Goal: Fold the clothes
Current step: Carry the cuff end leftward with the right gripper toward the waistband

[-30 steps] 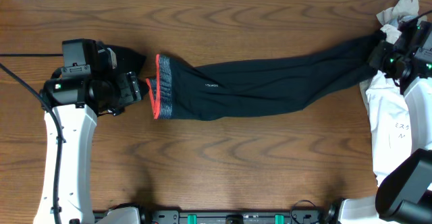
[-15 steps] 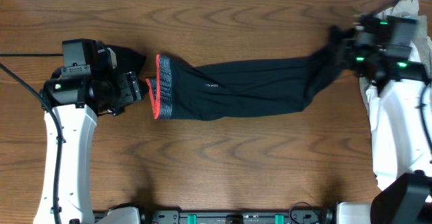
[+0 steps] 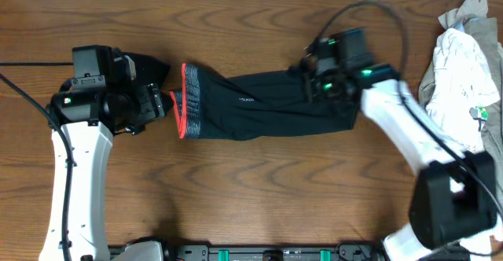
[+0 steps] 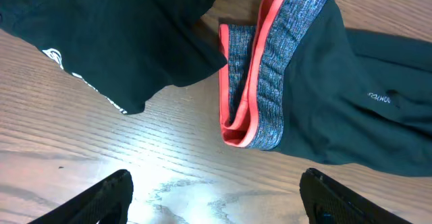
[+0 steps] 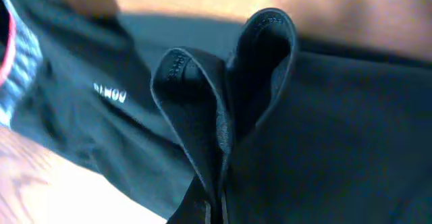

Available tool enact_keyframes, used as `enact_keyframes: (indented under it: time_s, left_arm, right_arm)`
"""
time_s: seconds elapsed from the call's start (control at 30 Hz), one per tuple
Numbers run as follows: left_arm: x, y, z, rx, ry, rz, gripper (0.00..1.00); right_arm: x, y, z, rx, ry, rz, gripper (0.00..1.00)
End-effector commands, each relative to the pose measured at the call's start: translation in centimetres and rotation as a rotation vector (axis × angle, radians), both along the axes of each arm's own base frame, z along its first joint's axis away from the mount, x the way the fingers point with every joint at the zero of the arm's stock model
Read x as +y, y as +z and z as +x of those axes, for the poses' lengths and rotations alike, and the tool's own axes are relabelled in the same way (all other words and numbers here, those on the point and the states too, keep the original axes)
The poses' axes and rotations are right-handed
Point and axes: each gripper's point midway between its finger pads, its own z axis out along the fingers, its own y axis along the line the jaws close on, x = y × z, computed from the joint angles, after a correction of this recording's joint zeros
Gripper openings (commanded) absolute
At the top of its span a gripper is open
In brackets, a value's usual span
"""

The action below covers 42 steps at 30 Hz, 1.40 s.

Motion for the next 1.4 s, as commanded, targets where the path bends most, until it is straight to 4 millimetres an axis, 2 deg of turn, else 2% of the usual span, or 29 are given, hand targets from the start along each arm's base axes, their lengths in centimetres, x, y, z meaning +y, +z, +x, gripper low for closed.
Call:
enact_keyframes:
  time_s: [0.0, 0.1, 0.27, 0.47, 0.7, 0.8, 1.1, 1.27, 1.37]
  left_arm:
    - [0.0, 1.0, 0.4, -0.033, -0.012, 0.001, 0.81]
    - [0.0, 1.0, 0.4, -0.033, -0.011, 0.001, 0.81]
    - [0.0, 1.0, 0.4, -0.033, -0.012, 0.001, 0.81]
    - [0.0, 1.0, 0.4, -0.033, -0.012, 0.000, 0.81]
    - [0.0, 1.0, 0.4, -0.033, -0.011, 0.001, 0.81]
    - [0.0, 1.0, 0.4, -0.033, -0.011, 0.001, 0.81]
    - [0.0, 1.0, 0.4, -0.033, -0.011, 0.001, 0.81]
    - [0.0, 1.0, 0.4, -0.033, -0.011, 0.001, 0.81]
    - [0.0, 1.0, 0.4, -0.033, -0.011, 0.001, 0.82]
  right_arm:
    - [2.4, -1.4, -1.1, 0.022, 0.072, -0.013, 0.01]
    - [4.1, -2.7, -1.7, 0.042, 0.098, -0.013, 0.01]
    - [5.9, -3.1, -2.1, 0.046, 0.115, 0.002, 0.01]
    - [6.2, -2.9, -2.1, 0.035, 0.121, 0.006, 0.01]
    - [8.6, 0.7, -2.0, -0.010, 0.162, 0.164, 0.01]
    - [9.9, 1.2, -2.5, 0.005, 0.168, 0.213, 0.01]
    - [16.0, 3.7, -4.4, -0.097, 0.296, 0.308, 0.01]
    - [17.8, 3.5, -4.7, -0.136, 0.282, 0.289, 0.02]
    - [19.6, 3.3, -5.4, -0.146, 0.315, 0.318, 0.01]
